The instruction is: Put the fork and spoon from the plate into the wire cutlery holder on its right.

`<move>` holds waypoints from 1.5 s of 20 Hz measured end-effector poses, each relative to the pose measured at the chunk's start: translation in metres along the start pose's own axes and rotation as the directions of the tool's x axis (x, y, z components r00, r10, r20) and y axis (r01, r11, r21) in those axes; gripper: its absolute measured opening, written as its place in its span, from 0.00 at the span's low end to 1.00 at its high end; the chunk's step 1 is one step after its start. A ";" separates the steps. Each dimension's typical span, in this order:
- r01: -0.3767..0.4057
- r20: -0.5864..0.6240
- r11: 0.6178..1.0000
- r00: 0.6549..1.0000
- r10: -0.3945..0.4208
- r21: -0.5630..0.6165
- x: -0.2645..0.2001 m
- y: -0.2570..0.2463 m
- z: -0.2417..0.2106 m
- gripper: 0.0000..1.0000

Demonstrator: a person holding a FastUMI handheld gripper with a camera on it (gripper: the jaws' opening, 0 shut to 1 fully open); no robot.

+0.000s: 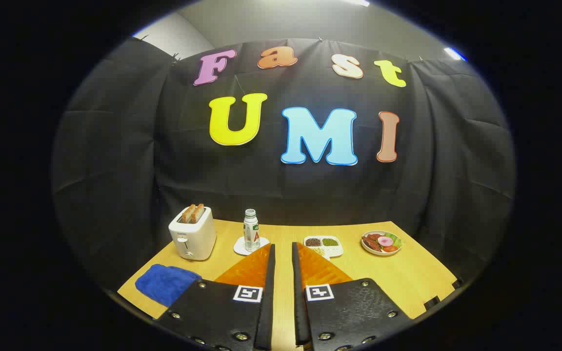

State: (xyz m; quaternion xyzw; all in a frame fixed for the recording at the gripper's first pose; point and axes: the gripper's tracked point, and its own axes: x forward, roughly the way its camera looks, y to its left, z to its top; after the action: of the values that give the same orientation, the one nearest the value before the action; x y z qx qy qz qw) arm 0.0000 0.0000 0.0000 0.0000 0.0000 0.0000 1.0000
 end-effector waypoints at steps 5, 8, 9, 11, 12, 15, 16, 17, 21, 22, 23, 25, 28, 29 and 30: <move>-0.002 0.004 1.000 1.000 0.002 -0.001 -0.001 0.001 0.000 0.18; -0.002 0.002 1.000 1.000 0.002 0.003 -0.003 0.001 0.000 0.18; 0.000 0.003 1.000 1.000 0.000 0.006 -0.003 0.000 0.000 0.18; 0.004 0.007 1.000 1.000 -0.005 0.011 -0.004 -0.002 0.002 0.18; 0.006 0.009 1.000 1.000 -0.006 0.012 -0.005 -0.002 0.001 0.18; -0.002 -0.003 1.000 1.000 0.002 0.014 -0.005 -0.001 -0.003 0.18; -0.004 -0.008 1.000 1.000 0.004 0.016 -0.006 -0.001 -0.005 0.18; -0.004 -0.013 1.000 1.000 0.004 0.019 -0.006 -0.001 -0.006 0.18; -0.041 -0.081 0.998 0.996 0.045 0.049 -0.002 0.008 -0.026 0.18; -0.062 -0.113 0.996 0.991 0.069 0.063 -0.002 0.014 -0.034 0.18; -0.081 -0.145 0.994 0.985 0.091 0.074 0.000 0.019 -0.043 0.18; -0.108 -0.205 0.990 0.971 0.125 0.091 0.002 0.026 -0.059 0.18; -0.137 -0.316 0.984 0.934 0.167 0.115 0.005 0.038 -0.094 0.19; -0.143 -0.354 0.981 0.918 0.181 0.132 0.006 0.043 -0.106 0.18; -0.146 -0.393 0.979 0.899 0.192 0.146 0.005 0.045 -0.118 0.18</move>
State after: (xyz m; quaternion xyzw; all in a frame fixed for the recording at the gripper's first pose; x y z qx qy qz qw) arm 0.0046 0.0447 -0.1181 0.0565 0.2071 0.0868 0.9728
